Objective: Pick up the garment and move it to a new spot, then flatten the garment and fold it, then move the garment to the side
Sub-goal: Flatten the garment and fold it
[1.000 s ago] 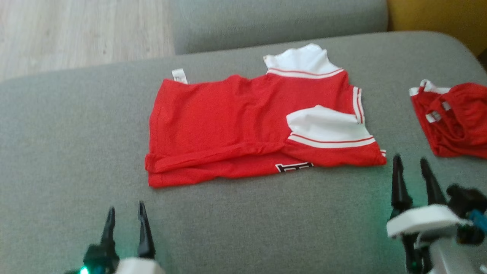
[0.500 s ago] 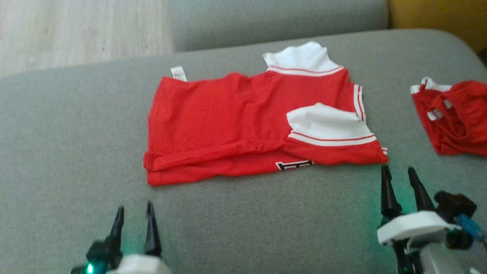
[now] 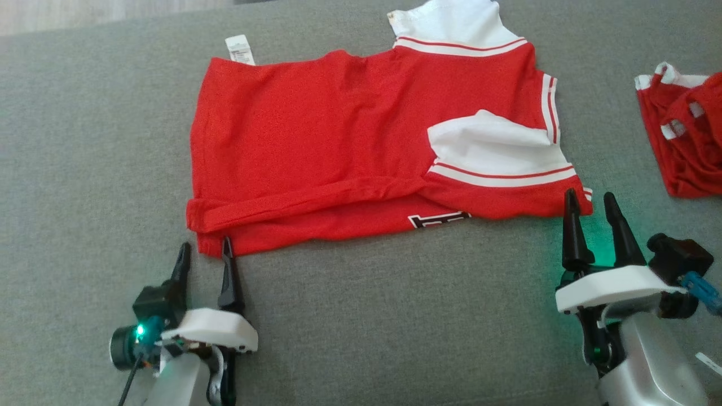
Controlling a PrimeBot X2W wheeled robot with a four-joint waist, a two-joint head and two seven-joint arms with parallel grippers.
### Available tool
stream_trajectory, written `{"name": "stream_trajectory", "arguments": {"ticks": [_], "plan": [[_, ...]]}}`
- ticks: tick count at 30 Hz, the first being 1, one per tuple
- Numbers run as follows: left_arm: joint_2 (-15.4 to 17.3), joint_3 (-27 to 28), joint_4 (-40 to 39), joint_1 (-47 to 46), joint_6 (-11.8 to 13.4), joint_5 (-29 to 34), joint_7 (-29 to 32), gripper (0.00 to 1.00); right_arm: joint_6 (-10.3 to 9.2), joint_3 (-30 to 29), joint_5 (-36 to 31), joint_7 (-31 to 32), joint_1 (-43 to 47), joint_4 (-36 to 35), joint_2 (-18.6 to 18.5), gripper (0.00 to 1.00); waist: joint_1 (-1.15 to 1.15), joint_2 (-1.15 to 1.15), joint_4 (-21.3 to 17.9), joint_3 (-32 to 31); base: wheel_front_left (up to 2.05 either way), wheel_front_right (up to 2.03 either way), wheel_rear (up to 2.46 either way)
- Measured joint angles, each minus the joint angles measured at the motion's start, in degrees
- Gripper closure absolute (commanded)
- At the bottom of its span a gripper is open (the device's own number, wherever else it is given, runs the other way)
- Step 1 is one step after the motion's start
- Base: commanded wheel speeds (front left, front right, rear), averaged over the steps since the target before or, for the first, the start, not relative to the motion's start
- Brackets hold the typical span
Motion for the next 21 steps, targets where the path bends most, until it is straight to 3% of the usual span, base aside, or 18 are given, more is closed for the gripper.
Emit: {"name": "stream_trajectory", "arguments": {"ticks": [2, 3, 4, 5, 17, 18, 19, 21], "plan": [[0.01, -0.43, 1.22, -1.13, 0.32, -0.44, -0.49, 0.00, 0.00, -0.01, 0.04, 0.00, -0.27, 0.04, -0.05, 0.00, -0.01, 0.00, -0.33, 0.66, 0.00, 0.00, 0.00], [0.02, -0.80, 1.53, -1.65, 0.32, -0.52, -0.54, 0.23, 0.00, -0.08, 0.03, 0.00, -0.51, 0.11, -0.08, 0.00, -0.01, 0.00, -0.46, 0.90, 0.00, 0.00, 0.00], [0.02, -1.20, 2.04, -2.22, 0.31, -0.52, -0.57, 0.85, 0.00, -0.15, 0.03, 0.00, -0.74, 0.21, -0.09, 0.00, -0.01, 0.00, -0.53, 1.07, 0.00, 0.00, 0.00], [0.02, -1.43, 2.59, -2.73, 0.26, -0.53, -0.74, 1.00, 0.00, -0.21, 0.03, 0.00, -0.92, 0.51, -0.09, 0.00, -0.01, 0.00, -0.54, 1.19, 0.00, 0.00, 0.00], [0.30, -5.25, 5.13, -5.09, -0.77, -2.25, -0.99, 1.00, 0.00, 0.82, 6.64, -0.24, -4.20, 10.72, -0.05, 0.00, -0.01, 0.00, 1.30, 1.31, 0.00, 0.00, 0.00], [0.24, -5.27, 5.09, -5.18, -0.77, -2.24, -0.99, 1.00, 0.00, 1.05, 8.11, -0.24, -4.54, 10.69, -0.05, 0.07, -0.01, 0.00, 1.51, 1.38, 0.00, 0.00, 0.00], [0.23, -5.28, 5.04, -5.18, -0.76, -2.21, -0.99, 1.00, 0.00, 1.11, 8.68, -0.24, -4.54, 10.54, -0.04, 1.00, -0.01, 0.00, 1.58, 1.40, 0.00, 0.00, 0.00], [0.21, -5.27, 4.86, -5.15, -0.76, -1.98, -0.97, 1.00, 0.00, 1.14, 9.75, -0.24, -4.53, 10.02, -0.05, 1.00, -0.01, 0.00, 1.67, 1.37, 0.00, 0.00, 0.00]]}}
